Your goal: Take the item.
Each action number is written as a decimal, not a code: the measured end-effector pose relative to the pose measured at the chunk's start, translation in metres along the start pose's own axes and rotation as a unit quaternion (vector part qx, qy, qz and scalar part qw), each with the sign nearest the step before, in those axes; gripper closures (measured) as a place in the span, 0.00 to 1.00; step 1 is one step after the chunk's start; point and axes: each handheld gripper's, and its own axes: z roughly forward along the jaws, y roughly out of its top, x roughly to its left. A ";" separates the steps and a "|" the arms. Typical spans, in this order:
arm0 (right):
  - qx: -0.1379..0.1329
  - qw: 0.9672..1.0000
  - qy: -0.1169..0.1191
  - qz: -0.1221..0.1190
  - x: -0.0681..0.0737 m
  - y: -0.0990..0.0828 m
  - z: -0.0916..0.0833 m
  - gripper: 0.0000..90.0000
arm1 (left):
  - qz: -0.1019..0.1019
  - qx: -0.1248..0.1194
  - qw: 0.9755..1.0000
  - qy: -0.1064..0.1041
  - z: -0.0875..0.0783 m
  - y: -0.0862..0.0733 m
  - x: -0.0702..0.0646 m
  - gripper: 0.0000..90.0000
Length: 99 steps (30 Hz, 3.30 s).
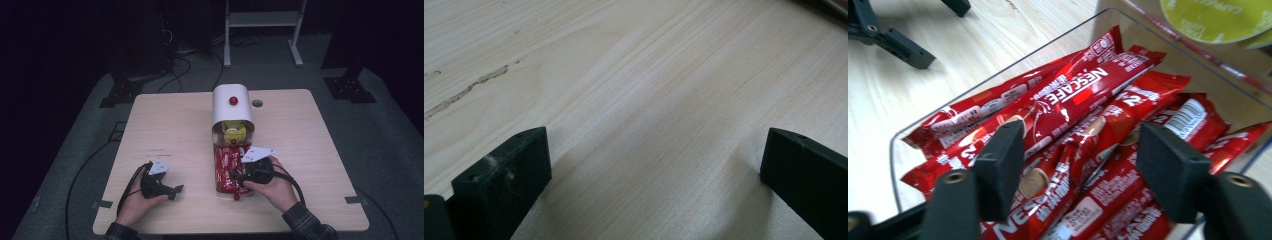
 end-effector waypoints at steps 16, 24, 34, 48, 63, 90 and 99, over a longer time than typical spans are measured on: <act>0.001 1.000 0.011 -0.004 0.001 -0.003 0.003 0.62 | 0.001 0.001 1.000 0.000 0.000 0.000 0.000 0.00; 0.002 1.000 0.028 0.009 0.001 -0.004 0.004 0.75 | 0.000 0.000 1.000 0.000 0.000 0.000 0.000 0.00; -0.004 0.998 0.040 0.039 -0.001 -0.006 0.003 0.84 | 0.001 0.001 1.000 0.000 0.000 0.000 0.000 0.00; -0.019 0.995 0.055 0.080 -0.007 -0.006 -0.003 0.89 | 0.000 0.001 1.000 0.000 0.000 0.000 0.000 0.00; -0.024 0.994 0.056 0.090 -0.014 -0.005 -0.018 0.90 | 0.001 0.000 1.000 0.000 0.000 0.000 0.000 0.00; -0.033 0.994 0.029 0.103 -0.033 -0.015 -0.044 0.90 | 0.000 0.000 1.000 0.000 0.000 0.000 0.000 0.00; -0.041 0.993 0.017 0.113 -0.040 -0.022 -0.057 0.90 | 0.000 0.000 1.000 0.000 0.000 0.000 0.000 0.00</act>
